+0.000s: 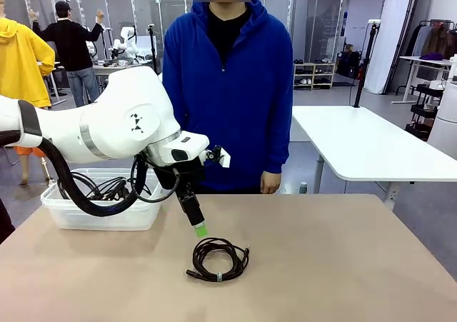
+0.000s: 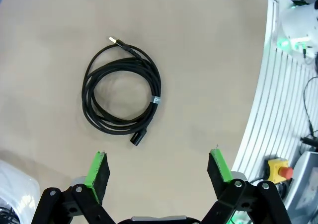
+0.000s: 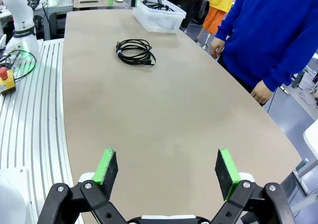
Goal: Organize and store the cables.
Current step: Place the USB Extension Cable into the Organizing box.
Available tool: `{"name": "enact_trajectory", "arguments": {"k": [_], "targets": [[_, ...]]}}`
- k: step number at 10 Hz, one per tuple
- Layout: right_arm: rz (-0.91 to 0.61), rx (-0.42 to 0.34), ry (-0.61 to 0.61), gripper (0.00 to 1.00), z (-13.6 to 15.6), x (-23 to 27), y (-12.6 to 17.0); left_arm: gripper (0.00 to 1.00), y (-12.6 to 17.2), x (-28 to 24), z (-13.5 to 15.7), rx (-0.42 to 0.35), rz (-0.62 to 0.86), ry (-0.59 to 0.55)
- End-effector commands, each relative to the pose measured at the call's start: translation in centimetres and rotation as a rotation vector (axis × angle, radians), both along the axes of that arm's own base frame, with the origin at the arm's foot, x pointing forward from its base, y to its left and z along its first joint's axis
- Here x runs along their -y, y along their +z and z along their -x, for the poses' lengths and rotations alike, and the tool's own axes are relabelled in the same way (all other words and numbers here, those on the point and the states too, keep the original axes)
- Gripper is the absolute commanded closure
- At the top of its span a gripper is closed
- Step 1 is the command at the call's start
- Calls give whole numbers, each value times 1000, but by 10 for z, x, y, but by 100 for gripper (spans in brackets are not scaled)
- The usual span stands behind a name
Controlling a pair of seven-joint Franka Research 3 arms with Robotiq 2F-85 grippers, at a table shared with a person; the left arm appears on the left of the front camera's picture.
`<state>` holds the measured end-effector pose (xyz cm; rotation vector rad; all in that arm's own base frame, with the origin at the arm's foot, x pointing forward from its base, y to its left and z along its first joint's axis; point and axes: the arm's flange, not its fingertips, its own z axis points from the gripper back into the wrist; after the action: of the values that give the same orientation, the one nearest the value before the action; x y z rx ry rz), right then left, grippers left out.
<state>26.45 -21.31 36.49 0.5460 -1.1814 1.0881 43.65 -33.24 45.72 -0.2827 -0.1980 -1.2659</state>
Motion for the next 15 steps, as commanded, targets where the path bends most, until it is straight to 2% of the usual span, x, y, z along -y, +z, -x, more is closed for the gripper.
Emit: {"name": "enact_trajectory", "arguments": {"k": [1, 3, 4, 5, 6, 8, 9, 12, 13, 15], "targets": [[-6, -9, -10, 0, -2, -1, 7, 0, 2, -3, 2, 3, 6, 2], [-6, -9, -10, 0, -2, -1, 7, 0, 1, 0, 0, 1, 1, 0], [-6, -9, -10, 0, -2, -1, 7, 0, -11, 17, -1, -17, -2, -33], [-6, -9, -10, 0, -2, -1, 7, 0, -17, 32, -2, 23, -48, -65], [-6, -9, -10, 0, -2, -1, 7, 0, -21, 45, -5, 12, -29, -83], [-6, -9, -10, 0, -2, -1, 7, 0, -23, 68, -9, 23, -110, -100], [-6, -9, -10, 0, -2, -1, 7, 0, -25, 74, -8, 24, -93, -105], [-6, -9, -10, 0, -2, -1, 7, 0, -52, 83, -11, 35, -200, -61], [-6, -9, -10, 0, -2, -1, 7, 0, -58, 84, -9, 68, -242, -72], [-6, -9, -10, 0, -2, -1, 7, 0, -65, 86, -5, 63, -239, -122]]}}
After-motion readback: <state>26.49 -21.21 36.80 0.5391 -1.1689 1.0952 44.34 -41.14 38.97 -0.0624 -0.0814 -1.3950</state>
